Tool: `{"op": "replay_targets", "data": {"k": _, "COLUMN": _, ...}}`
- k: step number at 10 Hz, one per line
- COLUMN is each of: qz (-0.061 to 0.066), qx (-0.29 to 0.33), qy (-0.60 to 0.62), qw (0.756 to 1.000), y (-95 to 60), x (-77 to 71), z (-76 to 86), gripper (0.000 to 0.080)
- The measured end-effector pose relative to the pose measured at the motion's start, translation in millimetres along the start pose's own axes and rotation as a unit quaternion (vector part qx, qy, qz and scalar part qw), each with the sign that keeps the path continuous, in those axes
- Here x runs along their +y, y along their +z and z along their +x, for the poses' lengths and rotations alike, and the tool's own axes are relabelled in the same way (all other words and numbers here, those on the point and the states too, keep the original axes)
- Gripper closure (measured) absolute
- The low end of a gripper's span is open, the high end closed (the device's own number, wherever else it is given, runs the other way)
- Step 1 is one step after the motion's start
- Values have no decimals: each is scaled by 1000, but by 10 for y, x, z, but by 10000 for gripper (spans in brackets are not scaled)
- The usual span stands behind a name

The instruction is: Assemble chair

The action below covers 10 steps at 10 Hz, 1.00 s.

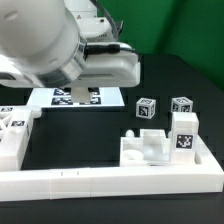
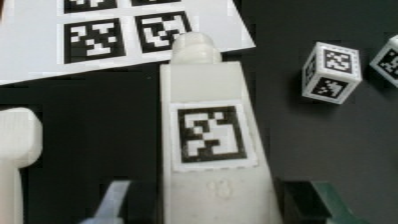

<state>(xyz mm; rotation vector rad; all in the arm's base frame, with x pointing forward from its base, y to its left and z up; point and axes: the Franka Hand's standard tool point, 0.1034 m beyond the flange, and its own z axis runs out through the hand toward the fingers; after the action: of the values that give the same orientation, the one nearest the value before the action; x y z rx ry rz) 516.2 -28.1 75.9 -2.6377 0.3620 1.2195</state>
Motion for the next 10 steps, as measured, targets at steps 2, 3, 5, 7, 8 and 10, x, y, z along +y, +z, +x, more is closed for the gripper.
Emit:
{"op": "replay_targets", "data": {"k": 2, "qz": 0, "qx": 49, "qy": -1, "qw": 999, "y": -70, "x": -21, "z": 104, "gripper": 507}}
{"op": "replay_targets", "data": {"k": 3, "qz": 1, "qx": 103, "qy": -2, "qw": 995, "y": -113, "x": -37, "z": 119, "gripper": 507}}
{"op": "replay_targets", "data": {"k": 5, "qz": 0, "qx": 176, "qy": -12, "qw": 984, "y": -381, "x": -169, "z": 99, "gripper": 507}}
{"op": "replay_targets", "data": {"k": 7, "qz": -1, "qx": 248, "qy": -23, "qw": 969, "y": -566, "x": -330, "z": 45, "gripper": 507}}
{"op": "replay_targets", "data": {"k": 8, "qz": -1, "qx": 297, "qy": -22, "qw": 955, "y": -626, "x": -333, "z": 125, "gripper": 507}}
{"op": "replay_targets", "data": {"k": 10, "qz": -2, "qx": 365, "qy": -23, "qw": 931, "y": -640, "x": -334, "z": 134, "gripper": 505}}
